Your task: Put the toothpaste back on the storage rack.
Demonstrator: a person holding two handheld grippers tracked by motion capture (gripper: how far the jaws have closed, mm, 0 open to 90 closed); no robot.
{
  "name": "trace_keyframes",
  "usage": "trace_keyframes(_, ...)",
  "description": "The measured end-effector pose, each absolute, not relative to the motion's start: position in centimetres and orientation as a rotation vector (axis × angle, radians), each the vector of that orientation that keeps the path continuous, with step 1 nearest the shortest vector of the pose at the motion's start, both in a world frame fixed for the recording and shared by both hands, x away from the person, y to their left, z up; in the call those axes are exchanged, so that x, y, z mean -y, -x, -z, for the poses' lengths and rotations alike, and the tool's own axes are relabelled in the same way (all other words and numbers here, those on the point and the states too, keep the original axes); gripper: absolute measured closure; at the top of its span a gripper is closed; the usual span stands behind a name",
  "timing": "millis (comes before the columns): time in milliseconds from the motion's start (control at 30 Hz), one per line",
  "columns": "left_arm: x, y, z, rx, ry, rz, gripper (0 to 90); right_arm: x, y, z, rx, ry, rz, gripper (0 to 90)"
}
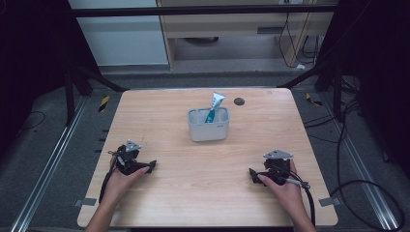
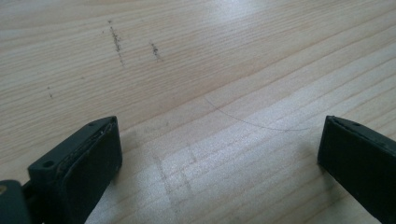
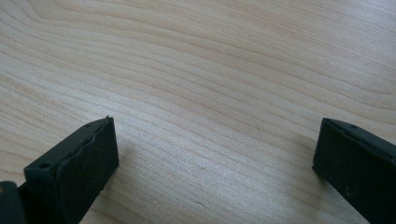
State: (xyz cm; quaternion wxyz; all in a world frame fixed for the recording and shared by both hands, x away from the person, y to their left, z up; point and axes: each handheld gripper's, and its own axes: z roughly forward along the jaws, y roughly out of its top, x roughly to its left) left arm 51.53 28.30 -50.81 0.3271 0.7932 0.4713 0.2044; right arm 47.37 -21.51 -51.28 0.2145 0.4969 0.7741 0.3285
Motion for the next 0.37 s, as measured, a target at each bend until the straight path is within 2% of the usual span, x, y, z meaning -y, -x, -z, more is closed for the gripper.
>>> trace_keyframes(367, -28.29, -51.44, 50.81, -1.242, -2.073, -0.543, 0.0, 22.16, -47.71, 51.27, -2.130, -1.400, -0.909, 0.4)
